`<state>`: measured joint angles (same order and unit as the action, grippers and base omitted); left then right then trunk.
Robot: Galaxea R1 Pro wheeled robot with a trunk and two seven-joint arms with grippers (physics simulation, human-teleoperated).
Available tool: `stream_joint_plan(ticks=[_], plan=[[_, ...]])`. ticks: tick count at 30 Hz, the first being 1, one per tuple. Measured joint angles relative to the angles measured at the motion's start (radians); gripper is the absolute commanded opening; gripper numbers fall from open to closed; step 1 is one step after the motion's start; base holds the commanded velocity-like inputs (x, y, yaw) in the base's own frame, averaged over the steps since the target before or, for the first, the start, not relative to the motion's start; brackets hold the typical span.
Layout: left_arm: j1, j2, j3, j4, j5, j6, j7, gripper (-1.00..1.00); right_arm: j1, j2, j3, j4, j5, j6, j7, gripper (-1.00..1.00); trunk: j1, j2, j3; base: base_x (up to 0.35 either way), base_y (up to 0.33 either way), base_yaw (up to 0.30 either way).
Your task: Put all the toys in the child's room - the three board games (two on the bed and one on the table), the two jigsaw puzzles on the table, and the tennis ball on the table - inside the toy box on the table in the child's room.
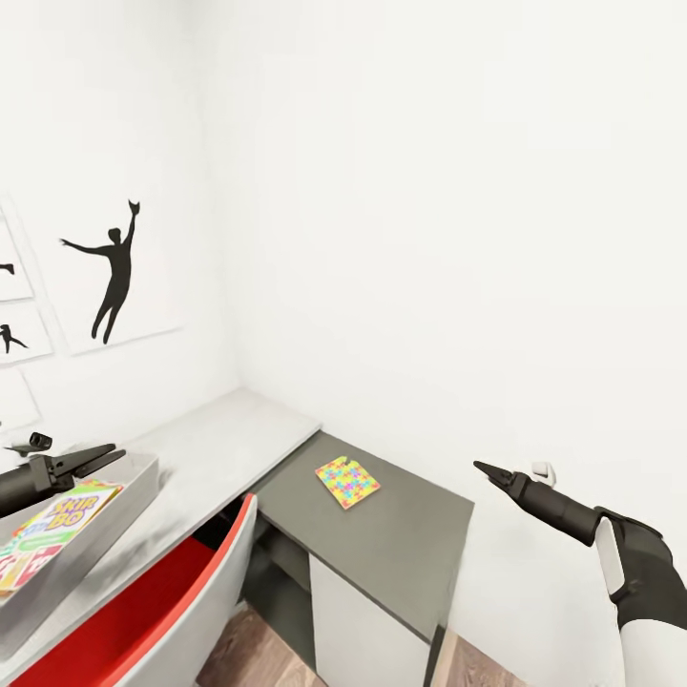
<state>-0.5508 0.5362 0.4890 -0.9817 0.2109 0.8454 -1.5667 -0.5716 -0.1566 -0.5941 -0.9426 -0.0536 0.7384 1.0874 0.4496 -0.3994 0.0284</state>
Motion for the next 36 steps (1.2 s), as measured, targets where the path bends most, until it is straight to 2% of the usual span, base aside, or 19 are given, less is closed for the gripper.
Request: stream_joint_plan(ticks=[7,15,28,36], plan=[[0.000,0.000,0.000,0.000,0.000,0.000,0.000,1.00,0.000,0.000,-0.004,0.000,0.000,0.000,0.001,1.00,0.000,0.000,0.010,-0.027,-0.018,-0.206],[0.000,0.000,0.001,0.000,0.000,0.000,0.000,1.00,0.000,0.000,-0.011,0.000,0.002,0.000,0.000,1.00,0.000,0.000,0.021,-0.204,0.003,-0.206],[0.000,0.000,0.000,0.000,0.000,0.000,0.000,1.00,0.000,-0.001,-0.013,0.001,0.002,0.001,-0.001,1.00,0.000,0.000,0.038,-0.015,0.001,-0.206],[0.000,-0.001,0.000,0.000,0.000,0.000,0.000,1.00,0.000,0.000,-0.013,0.001,0.004,0.001,-0.007,1.00,0.000,0.000,0.043,0.000,0.000,-0.066]])
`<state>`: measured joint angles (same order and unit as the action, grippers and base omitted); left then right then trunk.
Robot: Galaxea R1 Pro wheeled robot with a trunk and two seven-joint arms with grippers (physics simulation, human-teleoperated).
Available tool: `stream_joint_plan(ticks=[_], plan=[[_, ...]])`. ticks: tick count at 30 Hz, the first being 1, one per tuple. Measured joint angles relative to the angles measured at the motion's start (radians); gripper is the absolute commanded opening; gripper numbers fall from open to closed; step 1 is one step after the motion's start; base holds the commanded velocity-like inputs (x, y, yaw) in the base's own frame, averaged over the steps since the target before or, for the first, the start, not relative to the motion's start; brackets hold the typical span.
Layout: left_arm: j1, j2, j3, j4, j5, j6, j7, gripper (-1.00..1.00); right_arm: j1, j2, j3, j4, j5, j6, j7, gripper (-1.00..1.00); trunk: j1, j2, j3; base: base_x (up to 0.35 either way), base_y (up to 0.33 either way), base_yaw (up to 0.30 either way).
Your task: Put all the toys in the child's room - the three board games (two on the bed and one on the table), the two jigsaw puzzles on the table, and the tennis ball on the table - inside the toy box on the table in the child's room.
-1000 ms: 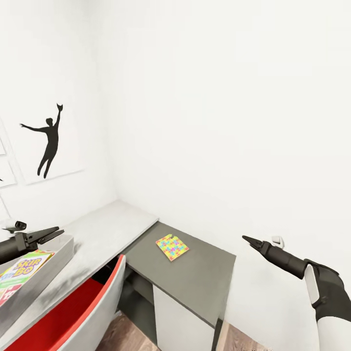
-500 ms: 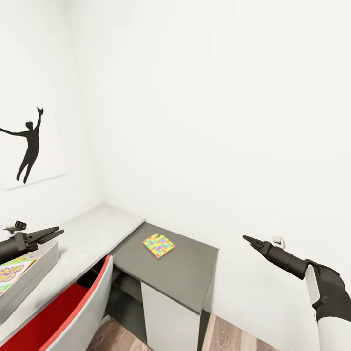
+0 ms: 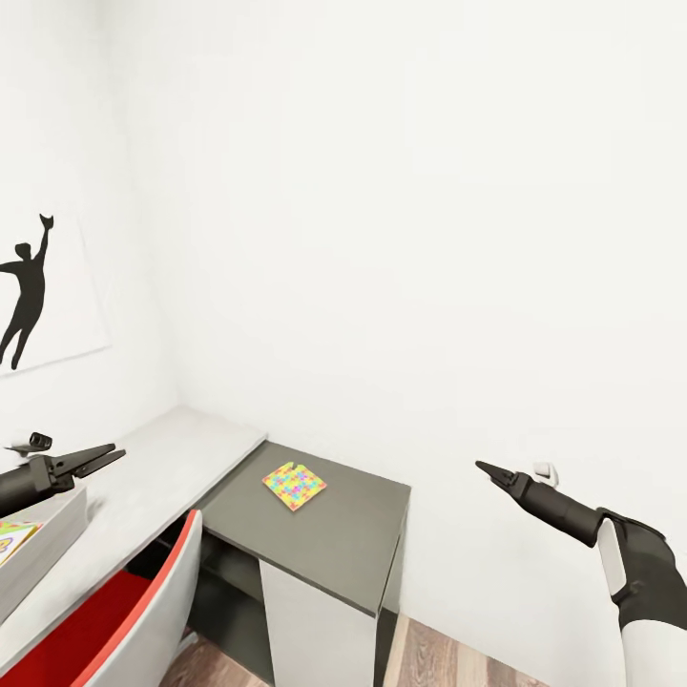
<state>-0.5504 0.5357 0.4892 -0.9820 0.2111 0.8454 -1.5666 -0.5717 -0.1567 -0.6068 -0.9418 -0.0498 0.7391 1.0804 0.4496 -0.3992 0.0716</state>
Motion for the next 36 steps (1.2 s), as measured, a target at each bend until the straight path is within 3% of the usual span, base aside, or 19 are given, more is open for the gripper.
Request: stream_joint_plan(ticks=[11,17,24,36], plan=[[0.000,0.000,0.000,0.000,-0.001,0.000,0.000,1.00,0.000,0.000,-0.004,0.000,-0.008,0.000,-0.001,1.00,0.000,0.000,0.000,0.000,0.000,-0.001],[0.000,0.000,0.000,0.000,-0.001,0.000,0.000,1.00,0.000,0.000,-0.056,-0.005,-0.009,0.006,0.005,1.00,0.000,0.000,0.000,0.000,0.000,0.000],[0.000,0.000,0.000,0.000,-0.002,0.000,0.000,1.00,0.000,0.000,-0.064,-0.002,-0.010,0.005,0.007,1.00,0.000,0.000,0.000,0.000,0.000,-0.009],[0.000,-0.001,0.000,0.000,-0.002,0.000,0.000,1.00,0.000,0.000,-0.065,-0.001,-0.010,0.008,0.007,1.00,0.000,0.000,0.010,-0.100,0.000,-0.205]])
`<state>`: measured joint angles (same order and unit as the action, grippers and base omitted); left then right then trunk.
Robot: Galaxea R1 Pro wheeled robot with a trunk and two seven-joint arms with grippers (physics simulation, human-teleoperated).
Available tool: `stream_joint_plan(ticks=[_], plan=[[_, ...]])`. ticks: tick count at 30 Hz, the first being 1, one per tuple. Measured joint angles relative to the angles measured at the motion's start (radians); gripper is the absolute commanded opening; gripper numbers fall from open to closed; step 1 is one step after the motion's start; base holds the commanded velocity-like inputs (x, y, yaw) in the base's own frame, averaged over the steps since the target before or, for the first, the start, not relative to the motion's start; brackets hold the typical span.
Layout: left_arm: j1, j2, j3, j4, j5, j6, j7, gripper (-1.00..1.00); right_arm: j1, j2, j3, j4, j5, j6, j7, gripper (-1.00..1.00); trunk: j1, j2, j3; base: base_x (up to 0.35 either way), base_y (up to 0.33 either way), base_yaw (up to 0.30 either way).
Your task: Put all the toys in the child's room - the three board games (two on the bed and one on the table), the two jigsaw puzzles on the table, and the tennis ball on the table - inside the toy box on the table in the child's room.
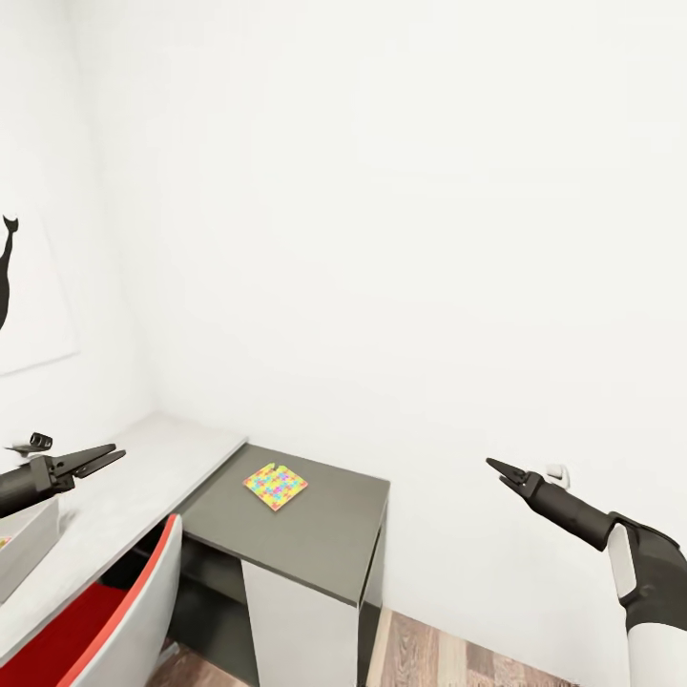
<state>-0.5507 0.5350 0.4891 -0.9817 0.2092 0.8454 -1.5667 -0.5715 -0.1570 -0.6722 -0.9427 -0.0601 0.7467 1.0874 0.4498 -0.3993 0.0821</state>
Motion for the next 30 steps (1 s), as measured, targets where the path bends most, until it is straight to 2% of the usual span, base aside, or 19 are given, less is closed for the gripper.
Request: stream_joint_plan(ticks=[17,30], plan=[[0.000,0.000,0.000,0.000,0.000,0.000,0.000,1.00,0.000,0.000,0.000,0.001,-0.001,0.000,0.000,1.00,0.000,0.000,0.014,-0.025,0.000,-0.251],[0.000,0.000,-0.003,0.000,-0.001,0.000,0.000,1.00,0.000,-0.001,-0.001,0.000,-0.001,0.008,-0.002,1.00,0.000,0.000,0.003,0.000,0.000,-0.205]])
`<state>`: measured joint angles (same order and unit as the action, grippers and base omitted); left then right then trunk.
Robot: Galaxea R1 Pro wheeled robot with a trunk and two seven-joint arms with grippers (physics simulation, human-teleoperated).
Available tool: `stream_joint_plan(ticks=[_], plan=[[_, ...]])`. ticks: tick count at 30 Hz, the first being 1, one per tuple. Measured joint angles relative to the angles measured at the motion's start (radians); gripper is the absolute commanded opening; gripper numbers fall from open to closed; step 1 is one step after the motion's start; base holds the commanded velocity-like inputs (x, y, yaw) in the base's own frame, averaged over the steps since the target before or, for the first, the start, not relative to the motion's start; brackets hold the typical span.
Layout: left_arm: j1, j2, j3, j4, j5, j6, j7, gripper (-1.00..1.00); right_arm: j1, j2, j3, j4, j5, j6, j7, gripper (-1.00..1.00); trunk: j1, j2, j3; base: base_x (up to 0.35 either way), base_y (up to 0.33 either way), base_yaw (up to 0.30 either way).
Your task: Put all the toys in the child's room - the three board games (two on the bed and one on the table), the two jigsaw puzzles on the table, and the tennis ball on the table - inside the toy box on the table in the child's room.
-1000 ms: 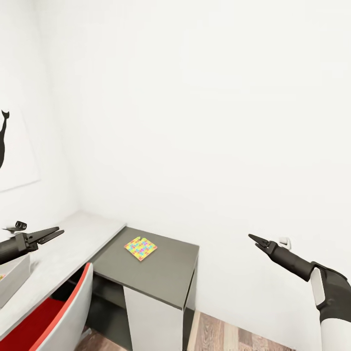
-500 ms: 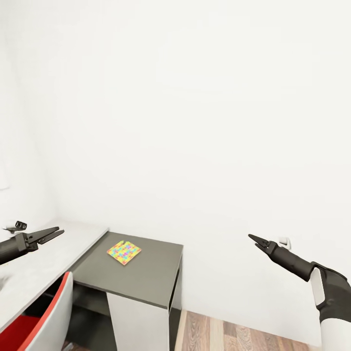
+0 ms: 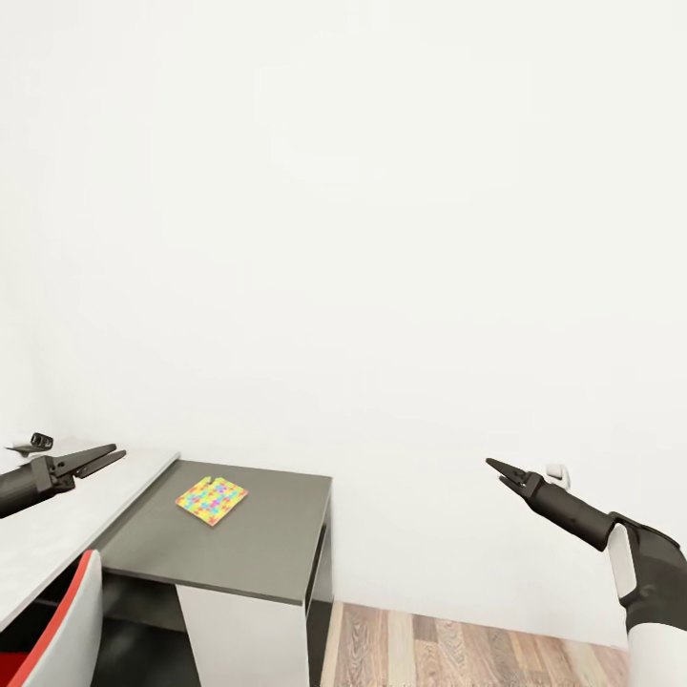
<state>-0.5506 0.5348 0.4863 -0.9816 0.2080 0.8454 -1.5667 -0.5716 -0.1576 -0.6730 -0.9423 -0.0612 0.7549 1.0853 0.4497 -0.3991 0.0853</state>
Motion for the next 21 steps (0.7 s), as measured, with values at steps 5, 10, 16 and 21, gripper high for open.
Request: stream_joint_plan(ticks=[5,10,16,21], plan=[[0.000,-0.001,-0.001,0.000,0.000,0.000,0.000,1.00,0.005,0.000,0.001,0.018,0.002,-0.001,0.005,1.00,0.000,0.000,-0.007,0.000,0.000,-0.134],[0.000,-0.002,-0.004,0.000,0.000,0.000,0.000,1.00,0.010,0.000,0.001,0.137,0.001,-0.012,0.010,1.00,0.000,0.000,-0.015,0.000,0.000,-0.127],[0.000,-0.002,-0.004,0.000,0.000,0.000,0.000,1.00,0.011,0.002,0.003,0.193,0.004,-0.051,0.011,1.00,0.000,0.000,-0.024,0.000,0.000,-0.102],[0.000,-0.001,-0.003,0.000,0.000,0.000,0.000,1.00,0.009,0.004,0.006,0.202,0.006,-0.060,0.010,1.00,0.000,0.000,-0.033,0.000,0.000,-0.081]])
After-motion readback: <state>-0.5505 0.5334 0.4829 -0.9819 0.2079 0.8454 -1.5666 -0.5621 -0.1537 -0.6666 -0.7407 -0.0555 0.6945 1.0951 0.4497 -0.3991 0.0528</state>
